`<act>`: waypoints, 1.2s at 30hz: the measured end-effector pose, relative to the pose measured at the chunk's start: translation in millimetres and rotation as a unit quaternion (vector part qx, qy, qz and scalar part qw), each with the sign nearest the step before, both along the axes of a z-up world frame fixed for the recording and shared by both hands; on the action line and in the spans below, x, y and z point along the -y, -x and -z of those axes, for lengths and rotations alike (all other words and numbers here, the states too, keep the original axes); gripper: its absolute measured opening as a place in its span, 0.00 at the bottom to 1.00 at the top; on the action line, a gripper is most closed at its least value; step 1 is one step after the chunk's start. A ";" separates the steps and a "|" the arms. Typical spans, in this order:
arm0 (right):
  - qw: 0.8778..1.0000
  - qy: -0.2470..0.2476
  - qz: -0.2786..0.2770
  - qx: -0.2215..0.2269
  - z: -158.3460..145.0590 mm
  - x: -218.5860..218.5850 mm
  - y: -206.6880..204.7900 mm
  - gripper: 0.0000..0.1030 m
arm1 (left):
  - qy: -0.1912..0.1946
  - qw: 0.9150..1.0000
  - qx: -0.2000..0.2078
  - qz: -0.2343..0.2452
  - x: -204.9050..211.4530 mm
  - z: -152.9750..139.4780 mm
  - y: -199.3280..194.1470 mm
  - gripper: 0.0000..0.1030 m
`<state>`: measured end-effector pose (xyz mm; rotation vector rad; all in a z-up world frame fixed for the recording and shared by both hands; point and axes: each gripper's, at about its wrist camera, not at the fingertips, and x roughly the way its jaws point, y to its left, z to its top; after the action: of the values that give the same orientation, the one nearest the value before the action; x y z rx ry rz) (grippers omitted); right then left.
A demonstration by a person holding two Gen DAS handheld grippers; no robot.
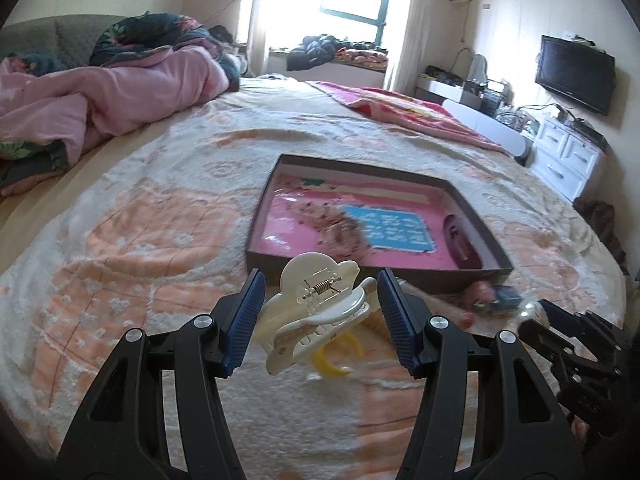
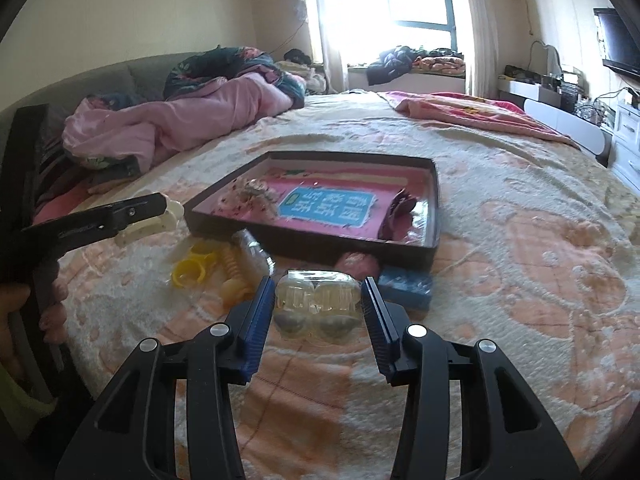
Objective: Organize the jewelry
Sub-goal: 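Carry the white claw clip with left tool while right tool carries the pearls into the box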
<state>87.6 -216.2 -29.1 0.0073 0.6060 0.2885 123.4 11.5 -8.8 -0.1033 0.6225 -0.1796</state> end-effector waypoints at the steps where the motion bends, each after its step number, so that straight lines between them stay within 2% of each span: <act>1: 1.000 -0.001 0.002 0.000 -1.0 1.2 -1.8 0.41 | -0.001 1.000 0.002 0.002 2.3 -1.2 -0.4 0.48; 11: 1.000 0.001 0.022 0.019 -11.0 19.2 -12.3 0.41 | 0.002 1.000 -0.004 0.025 24.9 -4.9 -17.2 0.48; 24: 0.999 -0.006 0.041 0.019 -17.0 37.9 -30.7 0.41 | -0.013 0.999 0.008 0.050 52.6 -13.3 -49.1 0.48; 36: 0.998 -0.004 0.062 0.028 -25.4 51.5 -56.0 0.41 | -0.013 0.997 0.000 0.075 75.6 -13.6 -83.9 0.48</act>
<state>143.6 -267.8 -3.7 0.0445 0.5458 0.1706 207.3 -64.1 4.8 -0.0309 0.6335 -0.3171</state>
